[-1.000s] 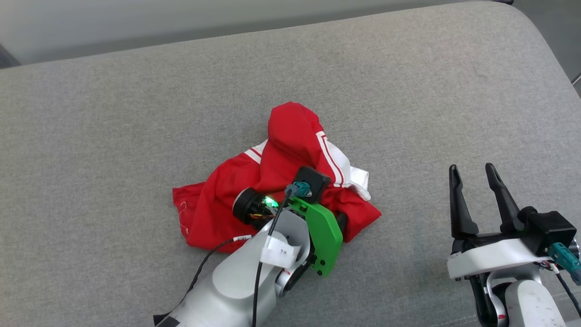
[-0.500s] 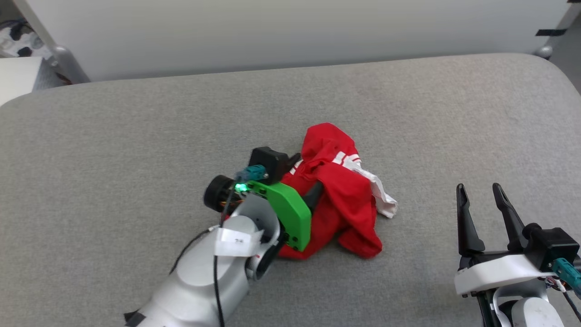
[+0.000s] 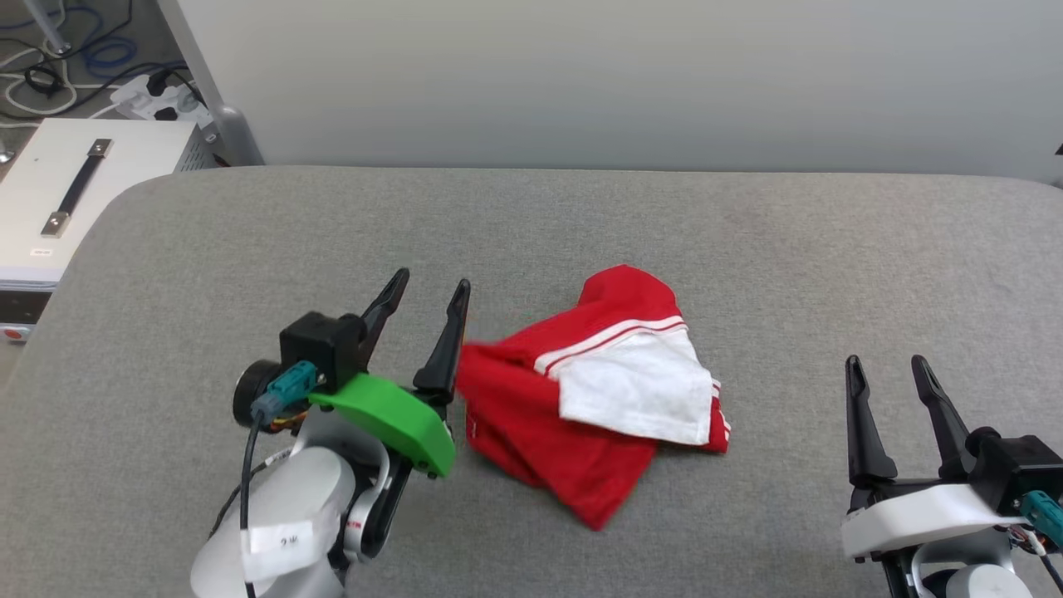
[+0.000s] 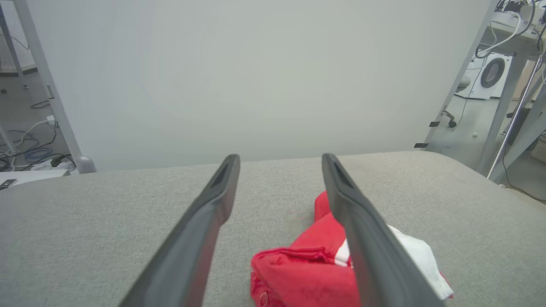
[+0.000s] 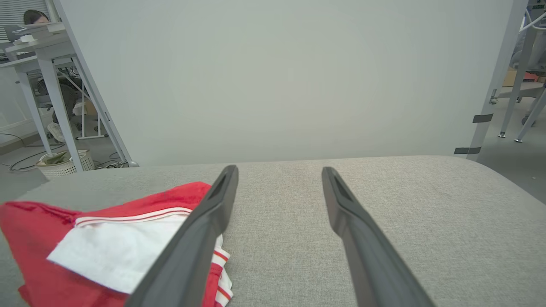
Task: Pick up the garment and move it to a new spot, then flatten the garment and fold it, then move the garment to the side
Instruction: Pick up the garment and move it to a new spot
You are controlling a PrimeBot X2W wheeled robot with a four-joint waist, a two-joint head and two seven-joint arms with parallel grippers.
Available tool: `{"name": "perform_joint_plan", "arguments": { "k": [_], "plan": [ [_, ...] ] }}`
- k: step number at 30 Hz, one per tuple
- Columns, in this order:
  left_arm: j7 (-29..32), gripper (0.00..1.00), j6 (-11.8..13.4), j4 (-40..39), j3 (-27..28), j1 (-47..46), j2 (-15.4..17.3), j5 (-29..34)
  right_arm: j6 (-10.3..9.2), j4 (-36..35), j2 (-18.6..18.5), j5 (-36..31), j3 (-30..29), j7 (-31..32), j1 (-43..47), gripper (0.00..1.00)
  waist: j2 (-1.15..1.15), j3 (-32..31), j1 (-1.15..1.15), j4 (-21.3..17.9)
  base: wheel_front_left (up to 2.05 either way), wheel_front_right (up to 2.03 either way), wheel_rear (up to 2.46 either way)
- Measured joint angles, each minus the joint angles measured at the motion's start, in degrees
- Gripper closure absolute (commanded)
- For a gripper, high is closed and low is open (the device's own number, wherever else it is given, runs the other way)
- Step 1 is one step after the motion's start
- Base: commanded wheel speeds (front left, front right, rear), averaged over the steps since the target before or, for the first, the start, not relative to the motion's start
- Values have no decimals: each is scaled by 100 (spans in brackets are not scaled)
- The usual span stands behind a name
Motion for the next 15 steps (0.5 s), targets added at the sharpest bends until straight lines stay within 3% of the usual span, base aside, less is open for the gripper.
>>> {"name": "perform_joint_plan", "arguments": {
  "k": [7, 15],
  "plan": [
    [-58, 0, 292, -477, 513, 875, -55, 242, 0, -12, 0, 3, 5, 3, 54, 0, 0, -53, 0, 64, 0, 0, 0],
    [-59, 0, 145, -724, 1228, 1557, -403, 735, 0, -37, 0, 31, 31, 12, 83, 0, 0, -24, 0, 37, 0, 0, 0]
  ]
}}
